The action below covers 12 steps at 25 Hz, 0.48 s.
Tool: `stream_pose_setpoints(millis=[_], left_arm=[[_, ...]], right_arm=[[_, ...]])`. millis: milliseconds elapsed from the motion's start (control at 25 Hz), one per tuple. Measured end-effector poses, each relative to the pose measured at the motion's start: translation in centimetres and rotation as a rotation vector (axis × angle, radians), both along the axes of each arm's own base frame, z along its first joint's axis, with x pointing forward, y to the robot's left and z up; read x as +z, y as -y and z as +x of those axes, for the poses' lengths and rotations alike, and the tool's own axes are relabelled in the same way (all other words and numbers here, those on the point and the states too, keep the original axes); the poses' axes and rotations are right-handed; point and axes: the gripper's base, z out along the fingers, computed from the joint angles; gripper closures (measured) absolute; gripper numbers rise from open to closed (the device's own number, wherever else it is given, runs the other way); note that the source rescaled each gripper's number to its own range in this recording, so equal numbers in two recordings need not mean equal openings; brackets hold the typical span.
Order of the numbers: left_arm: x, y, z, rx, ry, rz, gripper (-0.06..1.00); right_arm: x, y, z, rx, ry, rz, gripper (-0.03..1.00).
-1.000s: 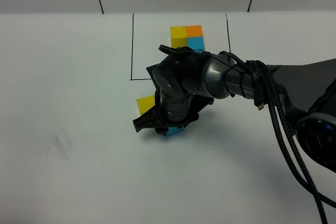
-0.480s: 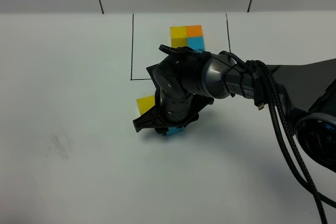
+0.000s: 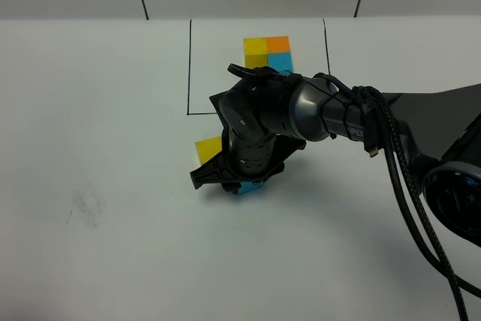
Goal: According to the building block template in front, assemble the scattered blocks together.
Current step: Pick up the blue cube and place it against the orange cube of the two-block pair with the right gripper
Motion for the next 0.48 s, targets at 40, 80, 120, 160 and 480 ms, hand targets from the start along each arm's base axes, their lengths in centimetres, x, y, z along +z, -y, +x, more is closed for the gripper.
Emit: stream_pose_setpoints(millis=[40,80,120,160,480], left_arm=[[0.0,0.0,0.0,0.0,0.0,0.0,0.94],[0.0,0.0,0.0,0.0,0.0,0.0,0.94],[0.0,0.0,0.0,0.0,0.0,0.0,0.94],[0.0,0.0,0.0,0.0,0.0,0.0,0.94],[0.0,0.0,0.0,0.0,0.0,0.0,0.94]], right_arm=[[0.03,-0.13,0.13,0.0,0.009,0.009,0.51],[0.12,-0.3,0.3,0.002,0.022,0.022,0.51],[0.16,-0.46,0.46,0.002,0.033,0.034,0.51],[0.1,-0.52,0.52,0.003,0.038,0.039,0.51],[0.04,-0.55,0.54,0.004,0.039,0.039,0.51]])
